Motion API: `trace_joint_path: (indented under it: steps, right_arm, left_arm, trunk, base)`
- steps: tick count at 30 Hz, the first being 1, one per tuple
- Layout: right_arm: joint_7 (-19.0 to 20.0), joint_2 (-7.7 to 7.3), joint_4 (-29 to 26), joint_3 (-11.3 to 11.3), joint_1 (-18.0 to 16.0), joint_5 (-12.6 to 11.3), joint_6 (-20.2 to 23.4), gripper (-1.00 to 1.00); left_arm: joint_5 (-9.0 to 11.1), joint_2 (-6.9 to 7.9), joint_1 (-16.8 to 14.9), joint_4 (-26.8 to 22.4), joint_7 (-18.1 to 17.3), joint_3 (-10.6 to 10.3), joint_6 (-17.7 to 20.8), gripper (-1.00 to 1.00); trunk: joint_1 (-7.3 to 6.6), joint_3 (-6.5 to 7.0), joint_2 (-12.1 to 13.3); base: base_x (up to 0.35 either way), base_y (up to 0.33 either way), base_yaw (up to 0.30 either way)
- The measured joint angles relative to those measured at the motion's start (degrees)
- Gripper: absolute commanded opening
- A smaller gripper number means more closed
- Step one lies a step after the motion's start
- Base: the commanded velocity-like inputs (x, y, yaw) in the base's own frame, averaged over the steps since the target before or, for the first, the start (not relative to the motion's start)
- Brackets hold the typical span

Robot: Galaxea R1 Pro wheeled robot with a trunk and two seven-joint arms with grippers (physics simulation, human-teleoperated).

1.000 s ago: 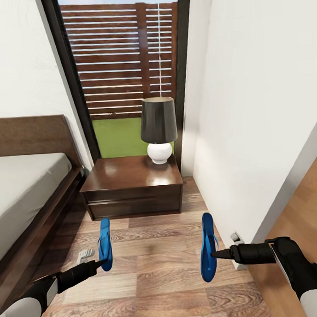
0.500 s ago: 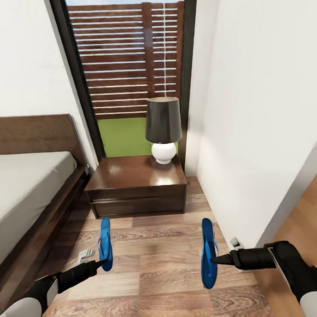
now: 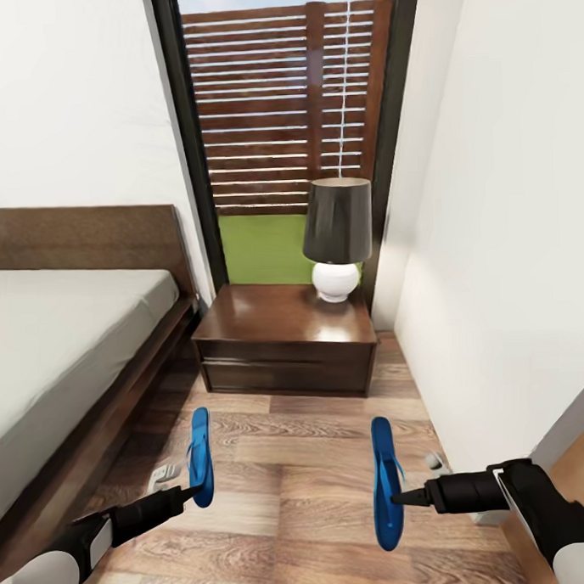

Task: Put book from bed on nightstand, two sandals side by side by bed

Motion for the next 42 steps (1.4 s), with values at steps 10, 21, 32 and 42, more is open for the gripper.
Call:
trace_joint_path:
  steps: [10,21,32,42]
  right_arm:
    - [-10.60,0.10,0.17,-0.12,0.01,0.05,-0.17,-1.00]
    - [-21.95,0.36,5.27,-0.10,0.23,0.02,-4.10,-1.00]
    - [-22.30,-0.01,18.87,-0.05,0.18,-0.39,-17.32,-1.00]
    - [-22.26,-0.01,19.36,-0.12,0.19,-0.43,-17.54,-1.00]
  left_arm:
    - [0.01,-0.02,0.00,0.08,0.08,-0.12,0.00,-1.00]
    - [0.00,-0.03,-0.01,1.79,0.37,-0.13,-0.25,-1.00]
    - [-4.14,-0.35,2.33,4.14,0.60,-0.60,-1.39,-1.00]
    - [-4.74,-0.38,2.92,4.22,0.70,-0.48,-1.58,-1.00]
  trunk:
    - [0.00,0.00,0.00]
    - [0.00,-0.01,0.00]
    - [0.00,0.00,0.00]
    - [0.00,0.00,0.00]
  base:
    - [0.000,0.000,0.200]
    - [0.000,0.000,0.087]
    - [0.000,0.000,0.114]
    - [0.000,0.000,0.018]
